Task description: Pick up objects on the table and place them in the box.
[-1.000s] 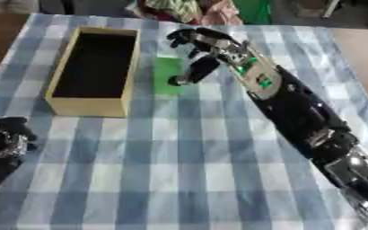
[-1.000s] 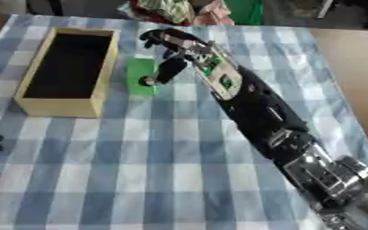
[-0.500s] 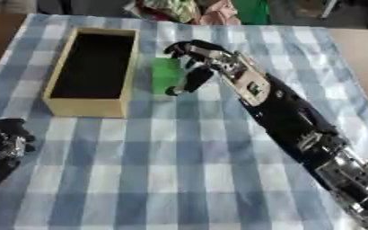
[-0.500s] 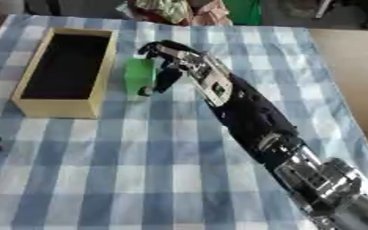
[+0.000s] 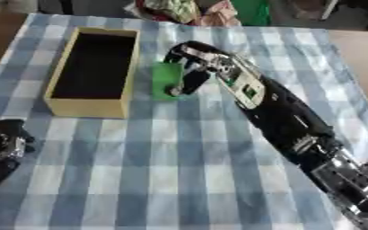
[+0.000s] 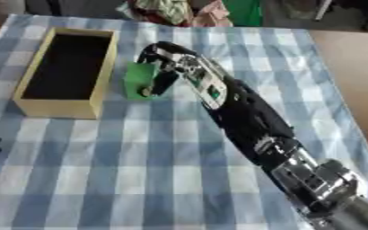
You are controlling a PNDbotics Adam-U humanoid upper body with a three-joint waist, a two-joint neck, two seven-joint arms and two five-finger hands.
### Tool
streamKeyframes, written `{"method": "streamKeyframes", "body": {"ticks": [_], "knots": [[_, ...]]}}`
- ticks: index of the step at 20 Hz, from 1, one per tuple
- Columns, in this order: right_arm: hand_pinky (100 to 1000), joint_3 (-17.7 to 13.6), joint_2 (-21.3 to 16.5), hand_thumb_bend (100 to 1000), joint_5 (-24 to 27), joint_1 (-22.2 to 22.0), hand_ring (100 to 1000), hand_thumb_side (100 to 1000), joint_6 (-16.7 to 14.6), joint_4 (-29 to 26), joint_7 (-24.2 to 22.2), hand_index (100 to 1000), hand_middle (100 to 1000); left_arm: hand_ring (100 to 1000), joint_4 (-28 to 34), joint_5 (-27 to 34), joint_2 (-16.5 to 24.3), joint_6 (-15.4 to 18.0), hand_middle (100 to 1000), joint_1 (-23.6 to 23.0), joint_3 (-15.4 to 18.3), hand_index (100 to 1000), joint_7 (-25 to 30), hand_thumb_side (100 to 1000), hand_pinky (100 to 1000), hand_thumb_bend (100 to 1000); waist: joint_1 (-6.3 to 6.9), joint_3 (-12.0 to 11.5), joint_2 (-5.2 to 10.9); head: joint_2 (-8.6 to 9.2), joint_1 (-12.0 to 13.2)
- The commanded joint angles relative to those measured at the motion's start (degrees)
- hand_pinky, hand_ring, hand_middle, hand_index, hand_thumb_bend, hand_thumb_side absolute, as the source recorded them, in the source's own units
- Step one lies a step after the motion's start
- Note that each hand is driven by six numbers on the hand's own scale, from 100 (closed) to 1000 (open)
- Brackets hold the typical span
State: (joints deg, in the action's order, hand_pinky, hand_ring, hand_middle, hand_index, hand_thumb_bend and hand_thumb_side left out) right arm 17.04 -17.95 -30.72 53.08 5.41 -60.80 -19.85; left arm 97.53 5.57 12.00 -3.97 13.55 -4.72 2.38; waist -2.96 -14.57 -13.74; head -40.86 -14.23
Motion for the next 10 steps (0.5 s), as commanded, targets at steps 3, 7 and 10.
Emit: {"method": "streamKeyframes", "body": {"ticks": [3,7,10], "knots": [[752,-0.2,-1.12,364,-0.84,3.16,866,100,-0.12,-5.41,1.41,520,430,576,0.57,0.32,0.14,0.09,494,0.31,-0.11,663,0.14,246,546,100,0.14,-0.3,1.52,0.38,-0.23],[753,0.01,-1.16,362,-1.15,5.42,862,100,0.09,-8.28,1.18,526,434,576,0.5,0.29,0.22,0.08,493,0.17,-0.29,662,0.3,246,545,100,0.03,-0.85,2.04,0.34,-0.58],[751,0.45,-0.31,359,-1.72,7.1,858,100,-0.03,-9.01,0.31,529,434,575,0.49,0.34,0.16,0.08,493,0.3,-0.55,662,0.53,246,545,100,0.02,-1.8,2.32,0.69,-1.13]]}}
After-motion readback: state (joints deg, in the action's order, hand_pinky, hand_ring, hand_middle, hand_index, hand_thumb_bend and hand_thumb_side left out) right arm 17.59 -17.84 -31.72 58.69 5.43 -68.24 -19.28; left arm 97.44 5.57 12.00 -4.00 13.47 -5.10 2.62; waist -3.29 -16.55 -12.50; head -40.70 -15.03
